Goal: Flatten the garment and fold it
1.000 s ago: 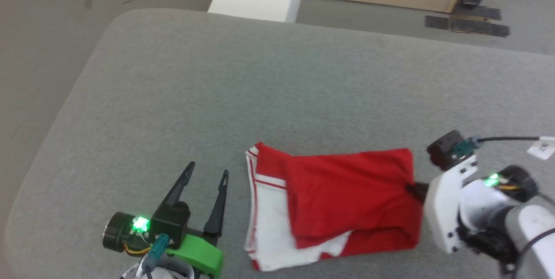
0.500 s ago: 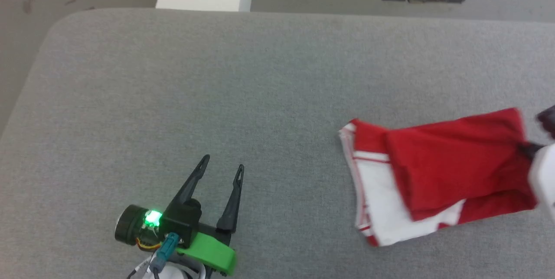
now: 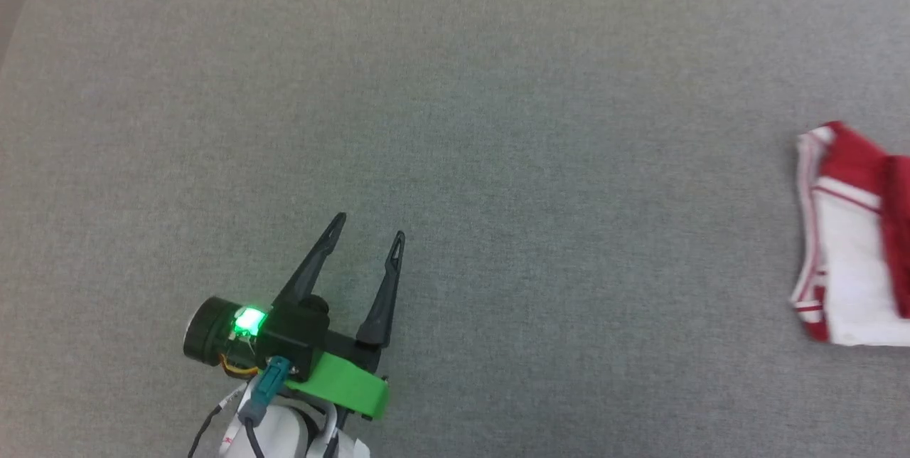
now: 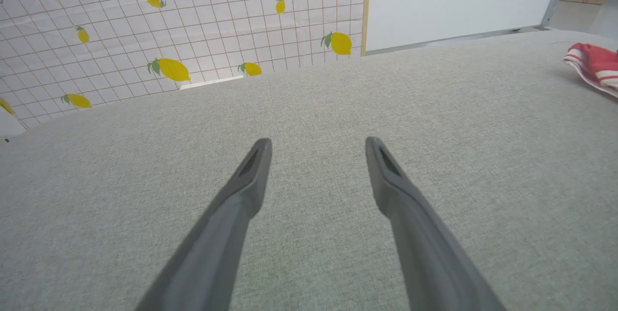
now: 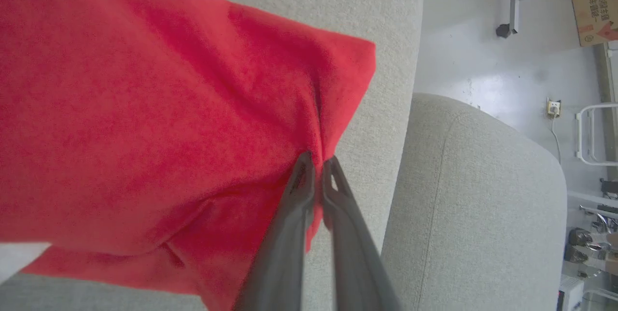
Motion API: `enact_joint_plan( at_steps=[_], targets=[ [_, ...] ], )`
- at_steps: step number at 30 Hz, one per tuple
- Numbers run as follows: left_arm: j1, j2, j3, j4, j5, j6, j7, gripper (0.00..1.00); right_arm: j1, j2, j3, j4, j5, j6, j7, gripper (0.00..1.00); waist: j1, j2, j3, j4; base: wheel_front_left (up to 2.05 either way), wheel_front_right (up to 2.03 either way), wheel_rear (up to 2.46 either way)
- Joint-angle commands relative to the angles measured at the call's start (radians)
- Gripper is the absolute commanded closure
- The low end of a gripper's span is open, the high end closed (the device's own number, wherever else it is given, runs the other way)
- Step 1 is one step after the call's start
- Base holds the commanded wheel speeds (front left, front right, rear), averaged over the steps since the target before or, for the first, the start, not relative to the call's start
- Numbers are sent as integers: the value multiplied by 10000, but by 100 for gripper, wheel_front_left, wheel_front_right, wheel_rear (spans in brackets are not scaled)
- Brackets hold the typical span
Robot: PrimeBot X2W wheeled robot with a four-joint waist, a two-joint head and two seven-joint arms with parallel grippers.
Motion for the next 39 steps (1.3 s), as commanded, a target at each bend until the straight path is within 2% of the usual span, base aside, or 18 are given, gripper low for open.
enact_joint_plan(
  at_steps=[1,4,9,10,11,16,20,26,32,39],
  targets=[
    [-180,-4,65,-77,49,-56,-38,0,106,-42,-183,236,-137,-19,-185,100,0,-1,268,91,0,0,0],
    [-233,16,104,-140,65,-72,-38,0,133,-119,-439,687,-333,-19,-504,100,0,-1,456,97,0,0,0],
    [-324,12,140,-146,81,-99,-38,0,-141,198,-733,1137,-509,-19,-818,100,0,-1,561,55,0,0,0],
    [-344,9,144,-123,80,-105,-38,0,-219,293,-760,1165,-552,-19,-891,71,0,-1,528,43,0,0,0],
    [-362,6,149,-88,79,-114,-38,0,-312,425,-780,1178,-559,-19,-983,0,0,-1,458,26,0,0,0],
    [-324,-27,232,87,44,-94,-38,0,-744,1023,-1017,995,-111,-19,-1432,0,0,-1,-148,-57,0,0,0],
    [-162,-43,324,253,-14,-64,-38,0,-875,1476,-1109,246,422,-19,-1937,0,0,-1,-823,-141,0,0,0],
    [181,-50,532,396,-130,48,-38,0,-807,2584,-1437,-1228,1223,-19,-2904,0,0,-1,-1740,-223,0,0,0],
    [567,-7,768,500,-290,158,-38,0,-73,4318,-1674,-3078,1134,-19,-3629,0,0,-1,-2372,-205,0,0,0],
    [907,24,1023,770,-606,268,-26,0,1392,6397,-1768,-4771,253,-19,-3893,0,0,-1,-2803,-39,0,0,0]
  ],
)
